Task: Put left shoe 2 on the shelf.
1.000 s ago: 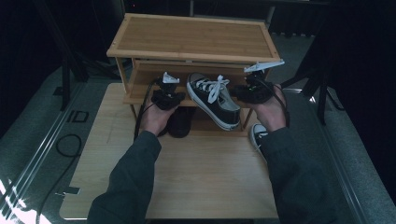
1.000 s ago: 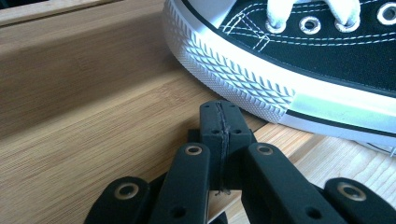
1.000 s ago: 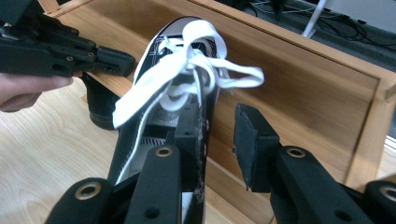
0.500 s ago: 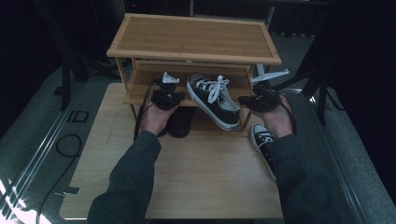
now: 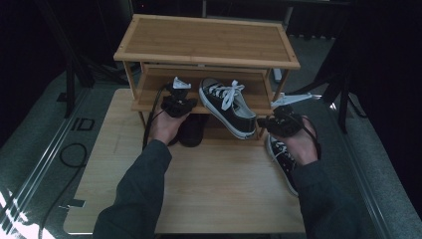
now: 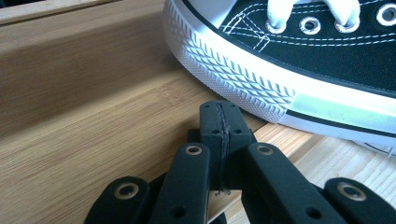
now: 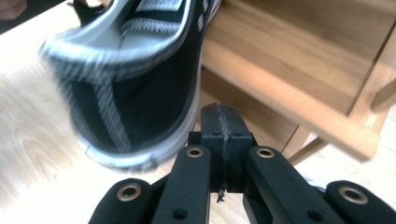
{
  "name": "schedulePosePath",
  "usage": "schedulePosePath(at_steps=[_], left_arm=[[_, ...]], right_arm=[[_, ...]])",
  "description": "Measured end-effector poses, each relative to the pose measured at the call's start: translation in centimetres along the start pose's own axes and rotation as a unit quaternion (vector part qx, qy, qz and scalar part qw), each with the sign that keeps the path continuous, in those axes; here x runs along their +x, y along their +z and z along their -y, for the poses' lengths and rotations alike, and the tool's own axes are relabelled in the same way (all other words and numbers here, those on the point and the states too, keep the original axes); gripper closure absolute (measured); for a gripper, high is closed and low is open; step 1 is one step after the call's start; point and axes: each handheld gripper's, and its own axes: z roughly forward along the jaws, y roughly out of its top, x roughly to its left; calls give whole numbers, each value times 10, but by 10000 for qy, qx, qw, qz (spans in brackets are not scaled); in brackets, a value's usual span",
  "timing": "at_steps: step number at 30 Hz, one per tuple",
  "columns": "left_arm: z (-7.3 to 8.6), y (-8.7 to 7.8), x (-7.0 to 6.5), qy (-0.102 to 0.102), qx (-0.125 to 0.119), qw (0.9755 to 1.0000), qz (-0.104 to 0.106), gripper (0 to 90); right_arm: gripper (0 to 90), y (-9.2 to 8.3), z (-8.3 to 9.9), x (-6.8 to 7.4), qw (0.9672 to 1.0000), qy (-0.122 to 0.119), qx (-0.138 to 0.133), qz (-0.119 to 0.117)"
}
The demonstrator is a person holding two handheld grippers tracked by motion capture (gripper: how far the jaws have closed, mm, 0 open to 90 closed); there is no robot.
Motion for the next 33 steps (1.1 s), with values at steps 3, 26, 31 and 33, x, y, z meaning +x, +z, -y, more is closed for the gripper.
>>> schedulePosePath(at_steps=[3,26,31,33], left_arm=[[0,0,0,6,4,10000,-8,897],[0,0,0,-23,-13,10000,-16,896],[0,0,0,-16,-7,10000,-23,897],[0,0,0,-17,-7,10000,-27,897]], right_arm=[[900,-2,9,5,10000,-63,48,5],[900,-12,26,38,9986,-477,13,-232],[900,-11,24,42,9983,-541,2,-224],[900,-11,23,43,9982,-542,-5,-241]])
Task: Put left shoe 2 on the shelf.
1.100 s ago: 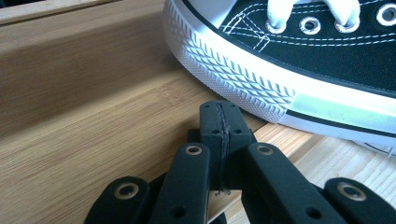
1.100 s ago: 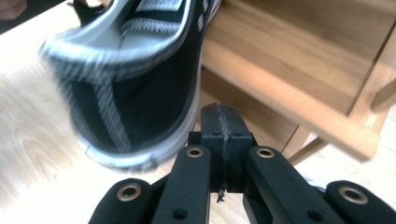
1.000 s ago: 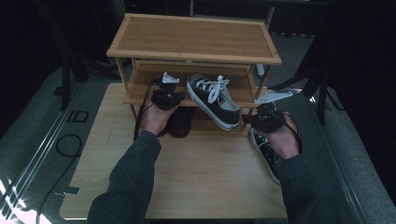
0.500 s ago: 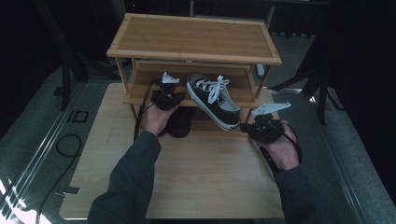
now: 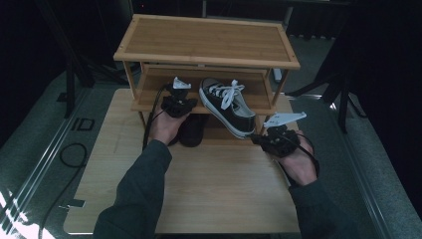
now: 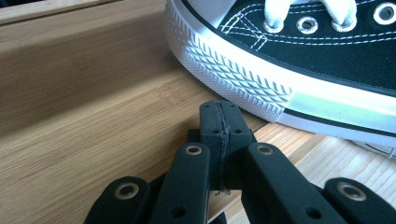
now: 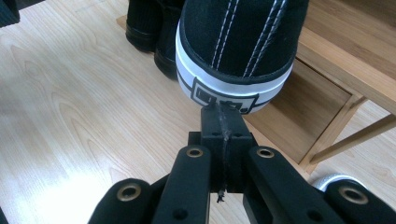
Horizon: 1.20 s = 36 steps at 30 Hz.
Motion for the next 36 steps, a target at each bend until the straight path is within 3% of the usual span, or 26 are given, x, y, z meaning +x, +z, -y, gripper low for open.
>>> schedulePosePath(at_steps=[7,13,25,29,33,36], left_arm=[[0,0,-1,-28,-5,10000,-36,898],[0,0,-2,-27,-8,10000,-45,898],[0,1,-3,3,0,10000,-85,900],[0,0,-3,8,0,10000,-87,900],[0,1,-3,2,0,10000,-88,900],[-1,1,-3,-4,5,10000,-86,900]], right_arm=[[900,6,-7,10,9997,-190,-72,-161],[900,8,-16,11,9994,-179,-199,-211],[900,30,-30,19,9986,-255,-250,-398],[900,38,-37,27,9983,-445,-213,-299],[900,45,-42,29,9981,-430,-238,-368],[900,54,-46,28,9984,-413,-281,-253]])
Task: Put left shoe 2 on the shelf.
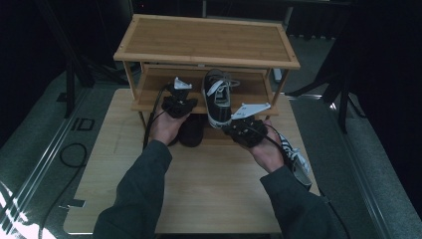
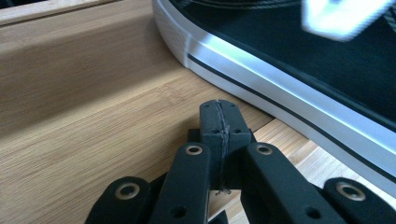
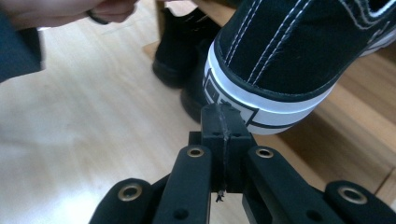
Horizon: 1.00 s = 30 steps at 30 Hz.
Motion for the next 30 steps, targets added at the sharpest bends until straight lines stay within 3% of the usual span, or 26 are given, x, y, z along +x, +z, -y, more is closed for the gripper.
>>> schedulePosePath(at_steps=[9,19,22,30], left_arm=[[0,0,0,-25,-12,10000,-6,900],[0,1,1,-80,-12,10000,5,900],[0,1,1,-96,-8,9999,31,900],[0,1,1,-104,7,9999,38,900]], right_arm=[[900,11,-5,-8,9997,145,-89,-191],[900,18,-10,-9,9999,88,-91,-103],[900,22,-12,-10,9999,51,-76,49],[900,29,-17,-14,9999,90,-104,-62]])
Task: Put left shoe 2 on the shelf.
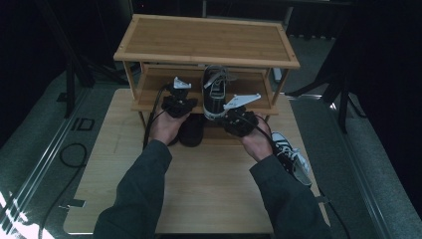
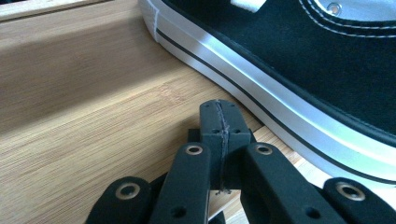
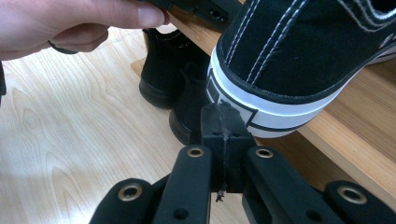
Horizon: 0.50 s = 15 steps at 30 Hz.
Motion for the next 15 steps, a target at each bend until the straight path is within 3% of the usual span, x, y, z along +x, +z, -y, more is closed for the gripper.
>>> schedulePosePath(at_steps=[15], left_arm=[[0,0,0,-19,-10,10000,-2,900]], right_arm=[[900,10,-5,-7,9999,-35,-13,122]])
